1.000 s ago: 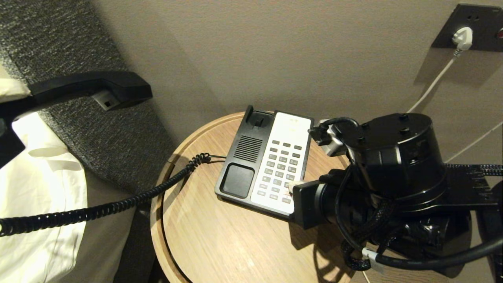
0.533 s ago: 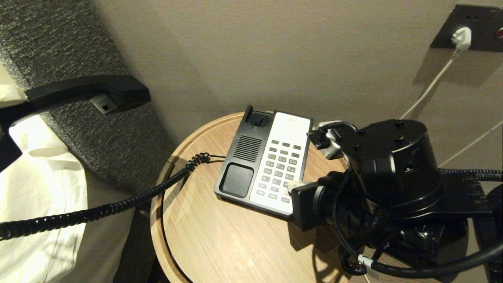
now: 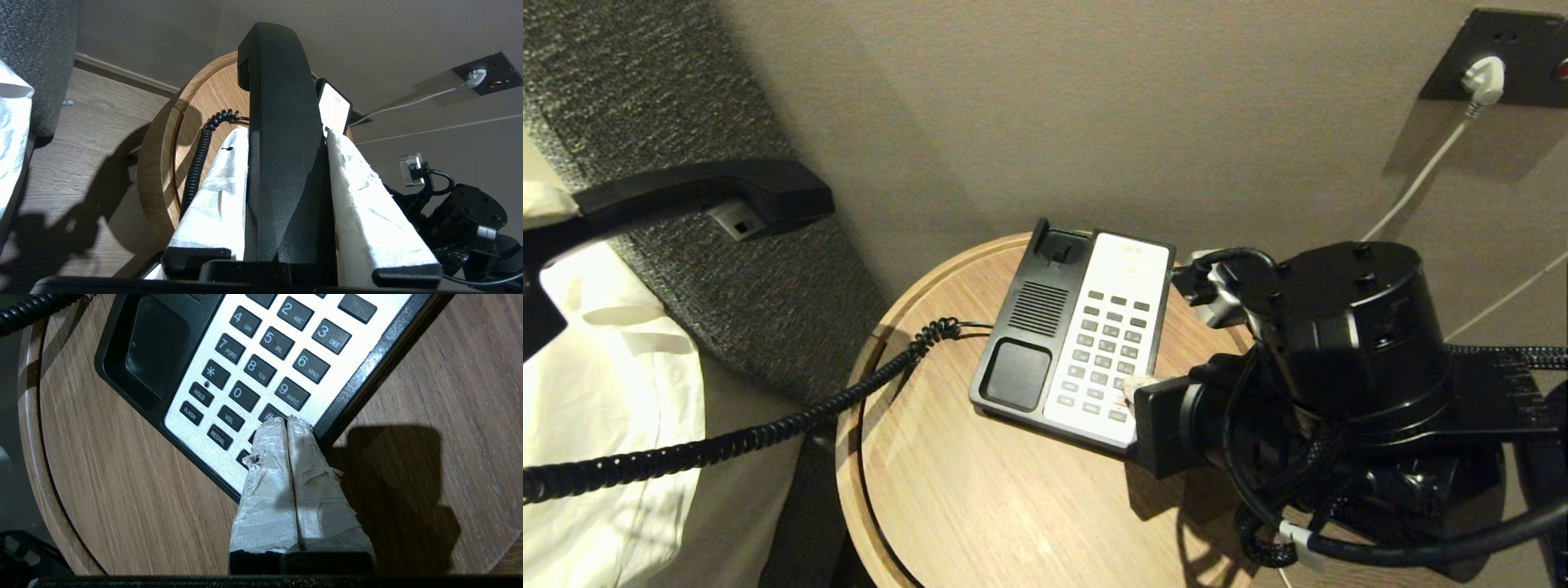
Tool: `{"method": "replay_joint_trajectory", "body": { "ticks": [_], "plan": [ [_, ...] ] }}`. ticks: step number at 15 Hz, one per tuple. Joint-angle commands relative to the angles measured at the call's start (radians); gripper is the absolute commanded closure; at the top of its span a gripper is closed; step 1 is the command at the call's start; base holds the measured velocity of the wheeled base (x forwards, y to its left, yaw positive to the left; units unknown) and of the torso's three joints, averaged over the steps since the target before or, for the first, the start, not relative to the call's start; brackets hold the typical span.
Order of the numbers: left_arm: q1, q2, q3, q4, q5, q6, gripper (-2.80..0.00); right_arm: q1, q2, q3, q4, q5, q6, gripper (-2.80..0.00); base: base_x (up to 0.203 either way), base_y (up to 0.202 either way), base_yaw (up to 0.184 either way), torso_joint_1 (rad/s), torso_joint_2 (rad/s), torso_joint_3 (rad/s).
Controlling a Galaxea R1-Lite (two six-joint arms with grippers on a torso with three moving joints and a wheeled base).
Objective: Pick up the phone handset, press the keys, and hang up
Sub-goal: Dial the number
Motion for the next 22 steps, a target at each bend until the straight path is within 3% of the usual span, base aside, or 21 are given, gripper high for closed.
{"method": "replay_joint_trajectory", "body": {
  "ticks": [1, 22],
  "plan": [
    [0.0, 0.0, 0.001, 0.003, 0.002, -0.004, 0.0, 0.001, -0.021, -0.002, -0.005, -0.002, 0.002, 0.0, 0.0, 0.0, 0.0, 0.0, 0.0, 0.0],
    [0.005, -0.019, 0.016, 0.001, 0.001, -0.004, 0.0, 0.0, 0.02, 0.007, -0.057, 0.025, 0.001, 0.0, 0.0, 0.0, 0.0, 0.0, 0.0, 0.0]
  ]
}}
